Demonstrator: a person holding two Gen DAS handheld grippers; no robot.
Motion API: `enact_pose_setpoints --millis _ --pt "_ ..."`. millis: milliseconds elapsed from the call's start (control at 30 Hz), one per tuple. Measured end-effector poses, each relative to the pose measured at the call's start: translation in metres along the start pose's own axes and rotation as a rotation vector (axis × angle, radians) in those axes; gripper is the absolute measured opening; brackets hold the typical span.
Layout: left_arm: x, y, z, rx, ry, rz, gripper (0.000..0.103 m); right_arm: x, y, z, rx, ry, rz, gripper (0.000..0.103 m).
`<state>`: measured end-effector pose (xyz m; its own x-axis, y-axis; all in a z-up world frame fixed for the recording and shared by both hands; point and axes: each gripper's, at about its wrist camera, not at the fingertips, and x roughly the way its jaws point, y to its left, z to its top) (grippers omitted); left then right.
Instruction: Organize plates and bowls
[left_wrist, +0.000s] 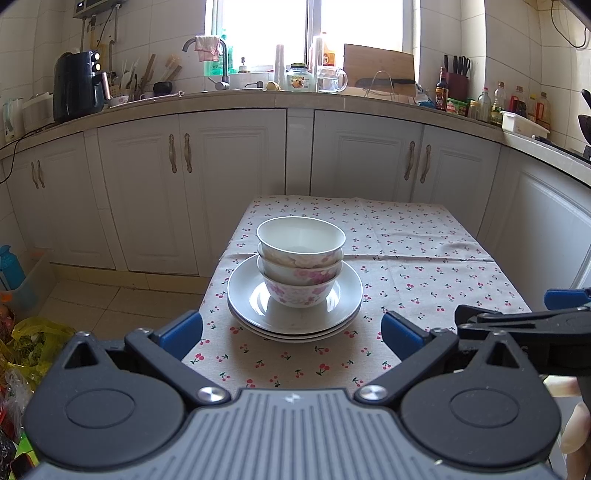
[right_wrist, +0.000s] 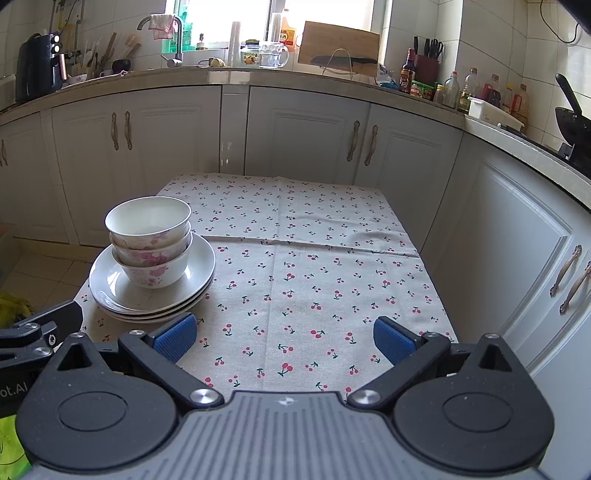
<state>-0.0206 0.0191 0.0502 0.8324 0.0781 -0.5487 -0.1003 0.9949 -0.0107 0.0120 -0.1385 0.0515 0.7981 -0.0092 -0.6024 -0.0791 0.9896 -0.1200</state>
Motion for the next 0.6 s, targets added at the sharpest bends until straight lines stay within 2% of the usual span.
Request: enact_pose_setpoints --millis 600 --pt "-0.0001 0.0001 -0.0001 0.0 -0.001 -0.001 0.102 -0.0002 0.0014 0.0 -0.001 -0.002 -0.008 0.103"
